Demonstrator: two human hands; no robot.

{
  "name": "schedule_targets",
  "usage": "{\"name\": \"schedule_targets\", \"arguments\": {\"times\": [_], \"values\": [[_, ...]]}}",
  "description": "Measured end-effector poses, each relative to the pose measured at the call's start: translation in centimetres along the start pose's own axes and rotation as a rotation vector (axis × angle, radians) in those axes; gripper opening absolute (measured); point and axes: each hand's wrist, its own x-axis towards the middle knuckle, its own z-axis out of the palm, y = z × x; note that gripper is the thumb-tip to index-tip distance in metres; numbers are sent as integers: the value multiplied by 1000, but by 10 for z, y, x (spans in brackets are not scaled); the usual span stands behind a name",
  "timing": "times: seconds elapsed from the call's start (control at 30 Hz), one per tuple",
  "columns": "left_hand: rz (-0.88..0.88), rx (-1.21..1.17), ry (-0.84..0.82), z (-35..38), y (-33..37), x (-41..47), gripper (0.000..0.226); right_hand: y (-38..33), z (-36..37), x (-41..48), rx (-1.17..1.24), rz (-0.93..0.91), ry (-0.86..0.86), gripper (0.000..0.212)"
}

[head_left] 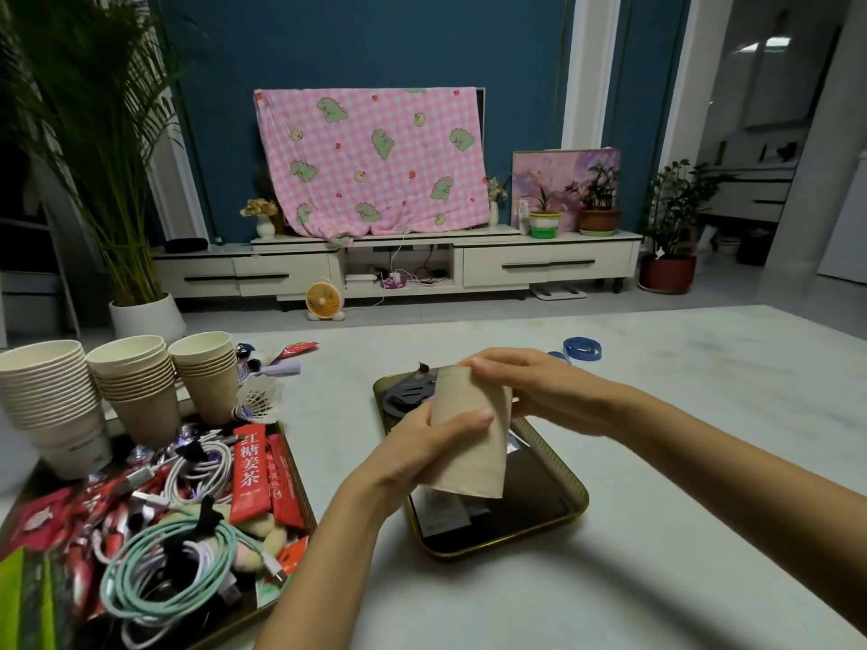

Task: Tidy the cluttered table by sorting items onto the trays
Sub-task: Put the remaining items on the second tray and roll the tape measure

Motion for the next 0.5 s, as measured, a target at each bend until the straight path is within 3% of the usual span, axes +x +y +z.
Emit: {"name": "schedule_targets", "arguments": {"times": [0.2, 0.3, 0.43, 0.5], "values": [[64, 61, 99, 20, -14, 15, 55, 4, -15, -2, -167, -39, 69, 36], [78, 238, 230, 18, -19, 20, 56, 21, -22, 0, -441, -42, 194, 34], [119, 396, 349, 6, -26, 25, 16, 35, -34, -2, -612, -27, 296, 24], [128, 455, 399, -1, -31, 26, 15, 33, -38, -4, -664, -13, 310, 27]]}}
